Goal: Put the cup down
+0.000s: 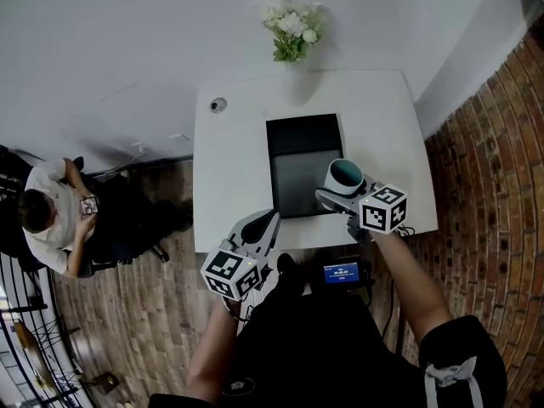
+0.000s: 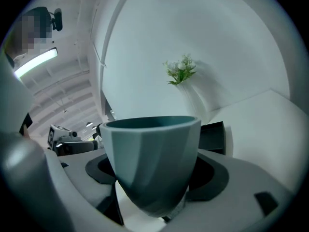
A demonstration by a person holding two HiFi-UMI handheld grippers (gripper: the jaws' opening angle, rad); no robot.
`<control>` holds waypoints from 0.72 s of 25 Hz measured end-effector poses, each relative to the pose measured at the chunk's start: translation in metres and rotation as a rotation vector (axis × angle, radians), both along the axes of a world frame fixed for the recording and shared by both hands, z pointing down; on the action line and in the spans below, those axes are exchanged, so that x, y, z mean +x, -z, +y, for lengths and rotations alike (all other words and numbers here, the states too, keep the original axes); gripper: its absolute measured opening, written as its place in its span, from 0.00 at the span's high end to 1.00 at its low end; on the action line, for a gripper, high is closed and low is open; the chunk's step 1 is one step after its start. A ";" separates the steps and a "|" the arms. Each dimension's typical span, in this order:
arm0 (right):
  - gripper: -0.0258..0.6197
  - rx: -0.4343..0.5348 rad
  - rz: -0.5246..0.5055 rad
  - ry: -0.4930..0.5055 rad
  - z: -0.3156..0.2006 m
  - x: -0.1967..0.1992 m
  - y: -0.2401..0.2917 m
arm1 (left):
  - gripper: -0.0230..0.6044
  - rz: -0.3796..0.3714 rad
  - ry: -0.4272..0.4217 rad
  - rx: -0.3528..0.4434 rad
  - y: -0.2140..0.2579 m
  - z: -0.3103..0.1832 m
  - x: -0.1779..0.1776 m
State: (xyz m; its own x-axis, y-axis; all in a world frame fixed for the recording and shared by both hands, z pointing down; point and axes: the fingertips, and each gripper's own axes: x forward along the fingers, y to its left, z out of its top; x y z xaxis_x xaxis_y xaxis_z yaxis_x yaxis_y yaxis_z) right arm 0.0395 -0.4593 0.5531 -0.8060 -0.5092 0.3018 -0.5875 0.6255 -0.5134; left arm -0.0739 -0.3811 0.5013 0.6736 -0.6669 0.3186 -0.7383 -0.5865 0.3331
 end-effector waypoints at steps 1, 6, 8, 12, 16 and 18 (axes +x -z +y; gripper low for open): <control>0.34 0.001 0.006 -0.012 -0.014 -0.002 -0.005 | 0.95 -0.004 0.003 -0.004 -0.002 -0.003 -0.002; 0.34 0.038 0.065 -0.092 -0.093 -0.014 -0.023 | 0.95 -0.016 0.028 -0.008 -0.005 -0.025 -0.010; 0.34 0.061 0.103 -0.125 -0.125 -0.018 -0.030 | 0.95 -0.018 0.037 -0.002 -0.006 -0.036 -0.013; 0.34 0.098 0.165 -0.183 -0.174 -0.019 -0.038 | 0.95 -0.024 0.050 0.008 -0.007 -0.057 -0.018; 0.34 0.130 0.239 -0.216 -0.205 -0.018 -0.049 | 0.95 -0.021 0.061 0.012 -0.008 -0.078 -0.020; 0.34 0.150 0.268 -0.230 -0.213 -0.018 -0.053 | 0.95 -0.018 0.063 0.012 -0.008 -0.084 -0.019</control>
State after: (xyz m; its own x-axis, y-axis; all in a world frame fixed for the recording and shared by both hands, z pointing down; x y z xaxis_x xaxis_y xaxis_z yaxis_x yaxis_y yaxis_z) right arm 0.0210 -0.6723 0.6065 -0.5680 -0.7221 0.3948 -0.8223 0.5185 -0.2347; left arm -0.0931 -0.4648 0.5090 0.6247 -0.7115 0.3219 -0.7794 -0.5430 0.3125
